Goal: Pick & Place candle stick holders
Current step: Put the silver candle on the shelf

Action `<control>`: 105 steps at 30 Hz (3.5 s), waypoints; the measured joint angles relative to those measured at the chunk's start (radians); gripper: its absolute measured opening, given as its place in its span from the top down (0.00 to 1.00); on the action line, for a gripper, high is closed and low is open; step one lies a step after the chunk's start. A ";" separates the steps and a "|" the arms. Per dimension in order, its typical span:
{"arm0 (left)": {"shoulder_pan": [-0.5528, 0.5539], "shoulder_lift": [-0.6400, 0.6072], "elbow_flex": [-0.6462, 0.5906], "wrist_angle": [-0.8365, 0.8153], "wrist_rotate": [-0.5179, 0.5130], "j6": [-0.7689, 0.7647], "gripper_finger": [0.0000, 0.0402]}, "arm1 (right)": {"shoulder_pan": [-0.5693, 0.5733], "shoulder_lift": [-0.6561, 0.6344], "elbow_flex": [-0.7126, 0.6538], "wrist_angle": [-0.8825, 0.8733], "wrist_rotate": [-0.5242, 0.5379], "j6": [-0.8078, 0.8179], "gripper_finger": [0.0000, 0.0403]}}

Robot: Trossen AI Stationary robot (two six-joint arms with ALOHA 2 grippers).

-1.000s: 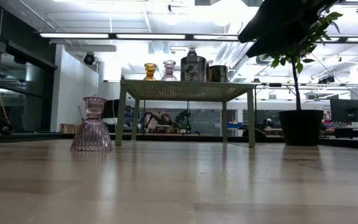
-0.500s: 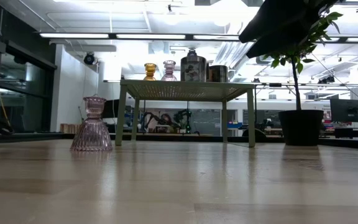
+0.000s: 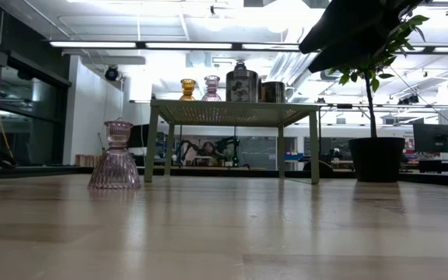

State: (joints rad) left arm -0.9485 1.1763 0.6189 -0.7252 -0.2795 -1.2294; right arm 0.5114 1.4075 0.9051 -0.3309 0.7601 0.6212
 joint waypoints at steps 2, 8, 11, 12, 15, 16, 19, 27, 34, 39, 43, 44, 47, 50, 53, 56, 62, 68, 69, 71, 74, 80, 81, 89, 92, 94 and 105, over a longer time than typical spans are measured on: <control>0.000 0.000 0.000 0.001 -0.011 0.001 0.01 | 0.000 0.000 0.000 0.000 0.000 -0.001 0.03; 0.000 0.000 0.000 0.009 -0.018 -0.004 0.08 | 0.000 0.000 0.000 0.000 0.000 -0.001 0.03; 0.000 0.000 0.002 0.014 -0.006 -0.006 0.10 | 0.000 0.000 0.000 0.000 0.000 -0.001 0.03; 0.000 0.000 0.002 0.014 -0.006 -0.011 0.10 | 0.000 0.000 0.000 0.000 0.000 -0.001 0.03; 0.000 0.000 0.002 0.020 -0.007 -0.019 0.10 | 0.000 0.000 0.000 0.000 0.000 -0.001 0.03; 0.000 0.000 0.002 0.022 -0.007 -0.022 0.10 | 0.000 0.000 0.000 0.000 0.000 -0.001 0.03; 0.000 0.000 0.002 0.027 -0.007 -0.023 0.10 | 0.000 0.000 0.000 0.000 -0.006 0.000 0.03; 0.000 0.000 0.000 0.082 -0.050 0.011 0.10 | 0.000 0.050 0.000 0.014 -0.007 0.005 0.03; 0.083 0.000 0.000 0.168 -0.046 0.128 0.10 | 0.000 0.171 0.000 0.190 -0.029 -0.062 0.03; 0.176 0.000 0.000 0.283 -0.003 0.292 0.10 | 0.000 0.268 0.000 0.430 -0.119 -0.186 0.03; 0.230 0.000 0.000 0.345 0.036 0.384 0.10 | -0.001 0.340 0.000 0.630 -0.210 -0.271 0.03; 0.239 0.000 0.001 0.351 0.042 0.400 0.10 | -0.002 0.357 0.000 0.672 -0.227 -0.286 0.03; 0.260 0.001 0.020 0.363 0.056 0.445 0.10 | -0.007 0.406 0.000 0.775 -0.260 -0.315 0.03; 0.270 0.001 0.052 0.366 0.055 0.491 0.10 | -0.022 0.454 0.000 0.857 -0.298 -0.316 0.03; 0.283 0.019 0.092 0.364 0.046 0.540 0.10 | -0.037 0.498 0.007 0.914 -0.334 -0.316 0.03; 0.299 0.059 0.141 0.351 0.041 0.597 0.10 | -0.048 0.534 0.039 0.924 -0.356 -0.326 0.03; 0.352 0.179 0.259 0.315 0.034 0.732 0.10 | -0.048 0.557 0.117 0.924 -0.350 -0.435 0.03; 0.390 0.274 0.395 0.270 0.025 0.866 0.10 | -0.057 0.557 0.145 0.917 -0.313 -0.467 0.03; 0.395 0.283 0.415 0.253 0.024 0.882 0.10 | -0.060 0.557 0.146 0.919 -0.312 -0.466 0.03; 0.401 0.302 0.449 0.222 0.011 0.904 0.10 | -0.061 0.557 0.146 0.923 -0.307 -0.469 0.03; 0.406 0.325 0.483 0.199 -0.007 0.937 0.10 | -0.061 0.558 0.149 0.939 -0.303 -0.487 0.03; 0.411 0.335 0.514 0.212 -0.044 0.972 0.11 | -0.062 0.558 0.149 0.943 -0.308 -0.492 0.03; 0.416 0.335 0.514 0.219 -0.049 0.972 0.11 | -0.064 0.558 0.149 0.942 -0.307 -0.493 0.03; 0.442 0.345 0.514 0.264 -0.040 0.991 0.11 | -0.092 0.558 0.149 0.968 -0.327 -0.517 0.03; 0.446 0.346 0.514 0.264 -0.041 1.001 0.11 | -0.104 0.558 0.149 0.984 -0.357 -0.517 0.03; 0.446 0.348 0.514 0.284 -0.050 1.017 0.11 | -0.111 0.558 0.152 0.978 -0.375 -0.518 0.03; 0.451 0.350 0.514 0.316 -0.033 1.048 0.11 | -0.128 0.702 0.350 0.871 -0.470 -0.578 0.03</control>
State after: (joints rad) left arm -0.4980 1.5261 1.1328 -0.4091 -0.3120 -0.1818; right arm 0.3836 2.1093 1.2546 0.5398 0.2897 0.0431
